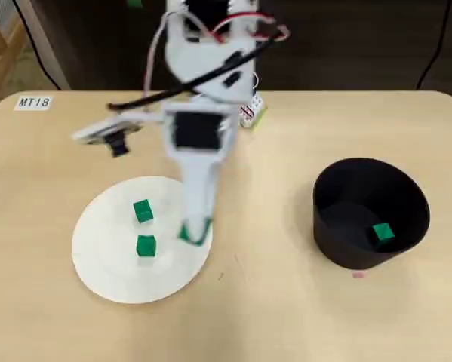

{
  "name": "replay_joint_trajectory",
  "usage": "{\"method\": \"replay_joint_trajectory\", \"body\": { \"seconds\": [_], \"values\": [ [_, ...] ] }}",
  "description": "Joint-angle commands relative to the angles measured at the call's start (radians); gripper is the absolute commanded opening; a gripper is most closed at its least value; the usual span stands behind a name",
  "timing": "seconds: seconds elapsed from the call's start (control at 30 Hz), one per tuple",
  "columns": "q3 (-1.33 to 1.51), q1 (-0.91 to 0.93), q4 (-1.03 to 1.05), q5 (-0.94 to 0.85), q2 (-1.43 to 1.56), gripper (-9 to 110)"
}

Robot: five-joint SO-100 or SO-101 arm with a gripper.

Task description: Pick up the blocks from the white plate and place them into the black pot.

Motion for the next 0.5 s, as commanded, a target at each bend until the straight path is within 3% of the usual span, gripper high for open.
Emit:
{"method": "replay_joint_trajectory", "body": {
  "seconds": [0.0,0.2,0.3,0.47],
  "values": [
    [0.028,-0.216,0.072,0.006,0.086,-2],
    [0.383,-0.448,-0.172,0.075,0.242,-2],
    [0.603,-0.480,-0.333,0.110,0.321,-2],
    [0.727,-0.477,-0.471,0.083,0.265,-2]
  ]
}}
